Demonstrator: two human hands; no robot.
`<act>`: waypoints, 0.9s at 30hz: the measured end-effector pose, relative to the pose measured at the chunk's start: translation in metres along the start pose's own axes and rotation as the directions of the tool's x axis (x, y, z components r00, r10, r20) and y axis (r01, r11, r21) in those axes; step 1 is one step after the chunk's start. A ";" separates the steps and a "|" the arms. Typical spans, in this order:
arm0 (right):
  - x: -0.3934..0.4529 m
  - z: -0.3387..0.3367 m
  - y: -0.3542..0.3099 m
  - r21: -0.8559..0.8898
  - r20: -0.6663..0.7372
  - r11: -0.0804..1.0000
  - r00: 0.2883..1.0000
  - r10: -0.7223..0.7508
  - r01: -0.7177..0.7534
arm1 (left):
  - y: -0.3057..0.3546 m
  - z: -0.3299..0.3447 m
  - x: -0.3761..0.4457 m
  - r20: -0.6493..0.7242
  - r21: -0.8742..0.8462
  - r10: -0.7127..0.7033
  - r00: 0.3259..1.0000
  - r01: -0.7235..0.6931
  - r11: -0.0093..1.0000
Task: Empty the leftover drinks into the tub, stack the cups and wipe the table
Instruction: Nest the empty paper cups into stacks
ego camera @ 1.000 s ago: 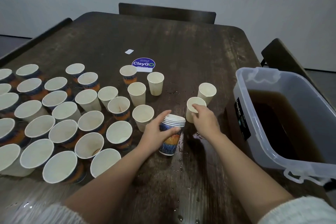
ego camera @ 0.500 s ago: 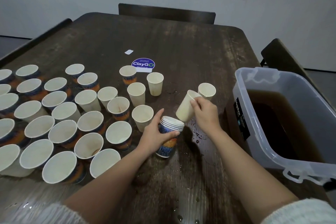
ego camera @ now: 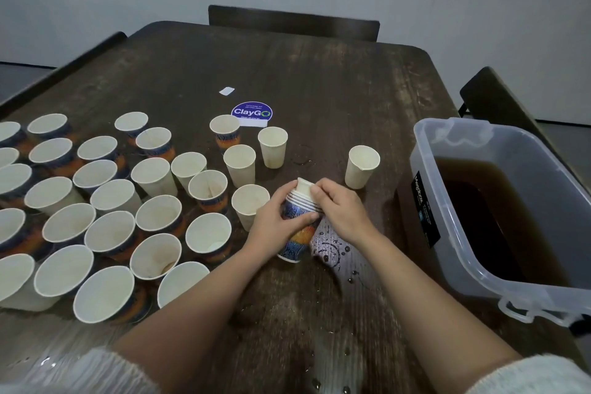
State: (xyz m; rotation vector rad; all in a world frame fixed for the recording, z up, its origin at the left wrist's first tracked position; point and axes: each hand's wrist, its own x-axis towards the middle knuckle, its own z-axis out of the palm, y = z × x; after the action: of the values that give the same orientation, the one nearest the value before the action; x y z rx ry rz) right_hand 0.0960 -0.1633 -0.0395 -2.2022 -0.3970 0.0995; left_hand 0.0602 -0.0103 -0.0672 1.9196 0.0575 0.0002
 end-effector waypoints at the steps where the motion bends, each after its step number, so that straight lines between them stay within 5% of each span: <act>1: -0.001 0.001 0.001 -0.012 0.011 1.000 1.000 0.001 -0.001 | 0.001 -0.001 0.002 0.001 0.014 -0.001 1.000 0.001 1.000; 5: 0.003 -0.003 0.007 0.072 0.057 0.997 0.998 -0.004 -0.001 | -0.001 0.000 0.006 0.013 0.036 -0.015 1.000 0.015 0.999; 7: 0.014 -0.007 0.014 0.059 -0.044 0.998 0.999 0.003 -0.001 | -0.001 0.002 0.008 -0.015 0.000 -0.031 0.999 0.031 1.000; 10: 0.038 -0.021 0.033 -0.118 -0.208 0.974 0.964 0.164 -0.192 | 0.003 0.005 0.010 -0.008 -0.039 -0.056 0.998 0.056 0.998; 12: 0.050 -0.030 0.047 -0.259 -0.181 0.908 0.940 0.290 -0.330 | 0.002 0.006 0.011 0.016 -0.041 -0.045 0.999 0.045 0.998; 16: 0.064 -0.036 0.066 -0.467 -0.065 0.804 0.921 0.385 -0.369 | -0.004 0.007 0.011 0.048 -0.036 -0.058 0.997 0.060 0.998; 27: 0.059 -0.034 0.064 -0.482 -0.234 0.822 0.948 0.214 -0.305 | -0.013 0.005 0.014 0.072 -0.016 -0.087 0.994 0.089 0.996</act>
State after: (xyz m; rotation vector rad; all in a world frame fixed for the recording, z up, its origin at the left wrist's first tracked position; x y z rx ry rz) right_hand 0.1744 -0.2068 -0.0649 -2.7643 -0.0127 -0.0570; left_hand 0.0733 -0.0099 -0.0816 1.8948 0.0935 -0.1269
